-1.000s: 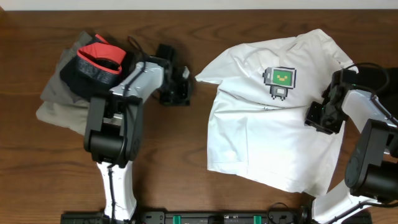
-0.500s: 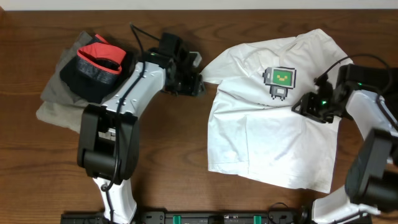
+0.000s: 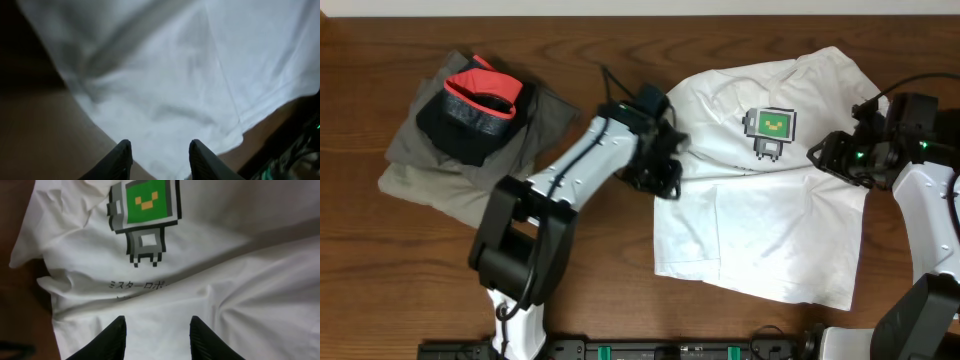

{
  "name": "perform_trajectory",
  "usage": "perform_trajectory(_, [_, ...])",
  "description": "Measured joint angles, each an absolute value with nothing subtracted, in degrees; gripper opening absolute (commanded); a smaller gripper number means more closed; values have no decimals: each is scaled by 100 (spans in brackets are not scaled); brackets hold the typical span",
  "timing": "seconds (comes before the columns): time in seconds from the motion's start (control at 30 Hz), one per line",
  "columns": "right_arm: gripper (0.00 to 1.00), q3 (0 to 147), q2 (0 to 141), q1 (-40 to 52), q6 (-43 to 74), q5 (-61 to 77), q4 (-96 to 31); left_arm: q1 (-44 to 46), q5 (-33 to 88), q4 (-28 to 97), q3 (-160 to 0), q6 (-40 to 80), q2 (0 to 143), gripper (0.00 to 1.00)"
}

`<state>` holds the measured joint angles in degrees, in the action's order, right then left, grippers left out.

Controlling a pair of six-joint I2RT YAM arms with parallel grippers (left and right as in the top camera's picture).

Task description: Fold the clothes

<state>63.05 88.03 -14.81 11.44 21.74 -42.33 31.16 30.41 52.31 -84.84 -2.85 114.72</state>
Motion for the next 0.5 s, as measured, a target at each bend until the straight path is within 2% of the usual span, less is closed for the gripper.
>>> perform_trajectory(0.27, [39,6305,8803,-1481,1184,2117,-4215,3277,2515,5271,-8079,-364,11478,37])
perform_trajectory(0.5, [39,6305,8803,-1481,1201,2104,-4219,3301,2373,5795,-7843,-738,11515,40])
